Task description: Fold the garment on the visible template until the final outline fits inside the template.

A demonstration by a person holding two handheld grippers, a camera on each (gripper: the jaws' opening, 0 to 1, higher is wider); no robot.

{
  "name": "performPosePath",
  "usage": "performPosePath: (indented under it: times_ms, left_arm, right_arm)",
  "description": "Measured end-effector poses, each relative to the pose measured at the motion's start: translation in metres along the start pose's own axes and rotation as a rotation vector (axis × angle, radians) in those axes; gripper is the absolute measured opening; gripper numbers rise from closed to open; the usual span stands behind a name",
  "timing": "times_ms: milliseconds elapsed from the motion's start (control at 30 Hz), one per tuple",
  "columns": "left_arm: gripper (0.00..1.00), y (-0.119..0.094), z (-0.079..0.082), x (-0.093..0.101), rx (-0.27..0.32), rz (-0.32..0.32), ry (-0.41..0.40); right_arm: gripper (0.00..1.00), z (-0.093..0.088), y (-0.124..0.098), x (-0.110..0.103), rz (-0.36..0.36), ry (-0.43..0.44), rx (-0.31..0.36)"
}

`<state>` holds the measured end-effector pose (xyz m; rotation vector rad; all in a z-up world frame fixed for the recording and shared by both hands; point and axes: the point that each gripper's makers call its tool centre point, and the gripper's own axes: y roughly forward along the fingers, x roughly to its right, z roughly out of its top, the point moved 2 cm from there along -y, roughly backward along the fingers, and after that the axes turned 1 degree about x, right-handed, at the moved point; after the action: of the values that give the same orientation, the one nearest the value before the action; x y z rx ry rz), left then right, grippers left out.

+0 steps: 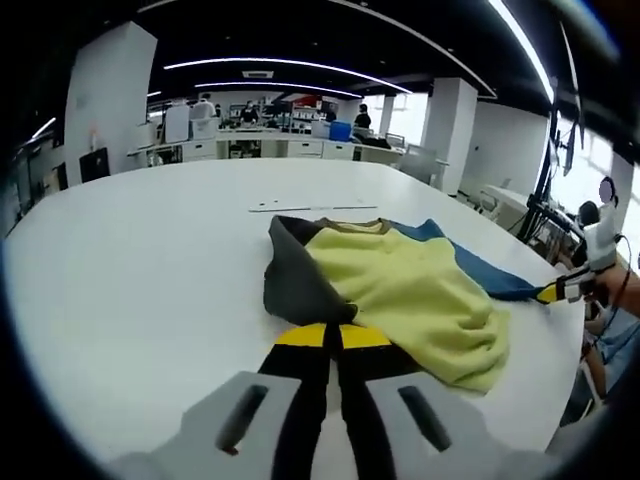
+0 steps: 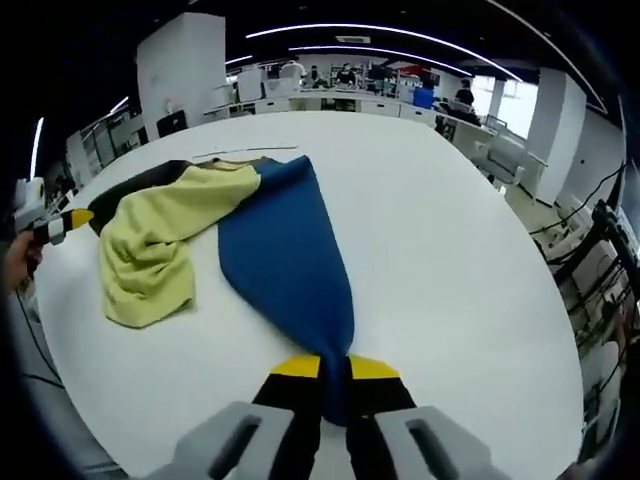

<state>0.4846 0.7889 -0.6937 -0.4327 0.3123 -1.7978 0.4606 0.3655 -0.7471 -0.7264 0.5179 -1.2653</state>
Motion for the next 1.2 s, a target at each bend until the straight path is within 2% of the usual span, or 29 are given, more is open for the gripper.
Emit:
performPosePath:
  times_ms: [200,400,467,767,933,1033,1200]
  left_arm:
    - [0.0,-0.006,0.013,-0.022,0.039,0.059,-0.04]
    - [0.0,-0.009,0.01,-0.048,0.036,0.125,-0.085]
    - [0.0,-0.01,0.007,-0.057,0.029,0.158,-0.078]
    - [0.0,-0.004,-0.007,-0.089,-0.014,0.24,-0.089]
    - [0.0,0.001,-0.006,-0.106,0.002,0.287,-0.09]
    - [0.0,0.003,-0.011,-0.117,-0.023,0.318,-0.098]
    - [0.0,0.005,-0.011,-0.131,-0.026,0.339,-0.082]
  right_arm:
    - [0.02,0.012,0.008,0.03,-0.04,-0.018,-0.003]
    - [0.02,0.023,0.017,0.057,-0.07,-0.026,-0.016]
    - [0.02,0.025,0.021,0.063,-0.076,-0.032,-0.023]
    - [0.02,0.033,0.032,0.075,-0.089,-0.06,-0.042]
    - [0.02,0.037,0.039,0.083,-0.083,-0.054,-0.041]
    - [0.01,0.04,0.045,0.09,-0.084,-0.04,-0.035]
    - [0.01,0.051,0.051,0.1,-0.102,-0.034,-0.054]
